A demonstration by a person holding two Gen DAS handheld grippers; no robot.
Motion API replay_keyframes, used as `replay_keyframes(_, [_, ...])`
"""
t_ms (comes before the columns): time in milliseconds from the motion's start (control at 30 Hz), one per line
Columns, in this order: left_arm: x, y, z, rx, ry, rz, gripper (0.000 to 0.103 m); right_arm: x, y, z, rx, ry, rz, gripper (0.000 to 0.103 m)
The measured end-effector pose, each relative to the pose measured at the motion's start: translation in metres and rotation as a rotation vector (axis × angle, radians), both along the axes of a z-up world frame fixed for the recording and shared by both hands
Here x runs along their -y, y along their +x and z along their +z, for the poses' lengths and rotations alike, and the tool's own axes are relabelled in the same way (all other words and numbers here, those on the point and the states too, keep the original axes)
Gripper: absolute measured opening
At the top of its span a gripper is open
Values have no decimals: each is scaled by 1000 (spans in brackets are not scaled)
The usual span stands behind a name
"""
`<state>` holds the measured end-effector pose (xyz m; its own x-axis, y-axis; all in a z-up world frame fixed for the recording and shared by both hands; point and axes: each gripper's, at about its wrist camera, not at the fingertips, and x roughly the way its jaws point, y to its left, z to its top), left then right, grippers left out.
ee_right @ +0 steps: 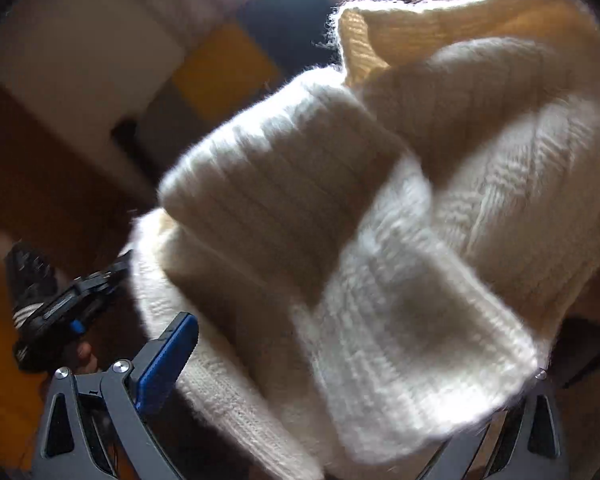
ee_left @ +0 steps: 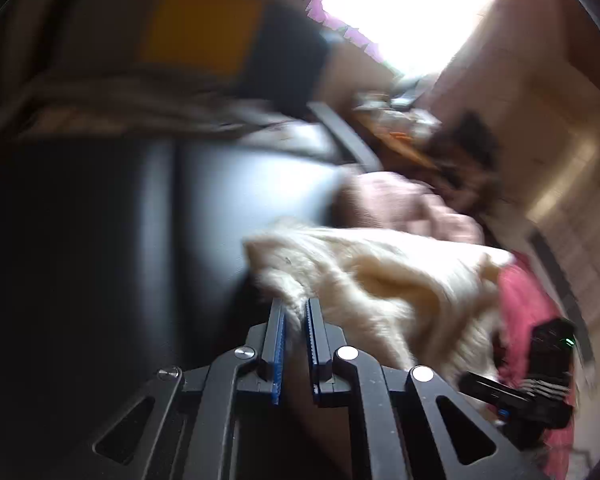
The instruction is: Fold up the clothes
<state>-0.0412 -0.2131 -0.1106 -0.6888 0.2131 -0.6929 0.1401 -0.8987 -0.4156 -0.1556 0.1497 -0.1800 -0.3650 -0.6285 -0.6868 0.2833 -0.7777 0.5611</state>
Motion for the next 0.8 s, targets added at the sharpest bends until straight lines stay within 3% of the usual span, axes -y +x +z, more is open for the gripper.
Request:
replay_keyframes(67, [31, 24, -7, 30, 2, 81, 12, 13, 9, -13, 35, 32, 22, 103])
replay_keyframes(167, [64, 57, 3, -15, 83, 119, 18, 22, 23, -24, 46, 77, 26, 103])
replay_keyframes(300, [54, 64, 19, -61, 153, 9, 26, 29, 29, -28, 51, 97, 59, 103])
replay_keyframes(433, [-17, 17, 16, -11, 201, -207, 31, 30, 37, -24, 25, 139, 43, 103])
replay_keyframes(533, [-61, -23, -1, 59, 202, -264, 34, 26, 47, -24, 4, 147, 27, 103])
replay_keyframes(700, [-77, -79, -44, 222, 263, -192, 37, 16, 43, -51, 30, 155, 6, 103])
replay_keyframes(800, [-73, -90, -58, 251, 287, -169, 38, 13, 43, -54, 7, 131, 16, 103])
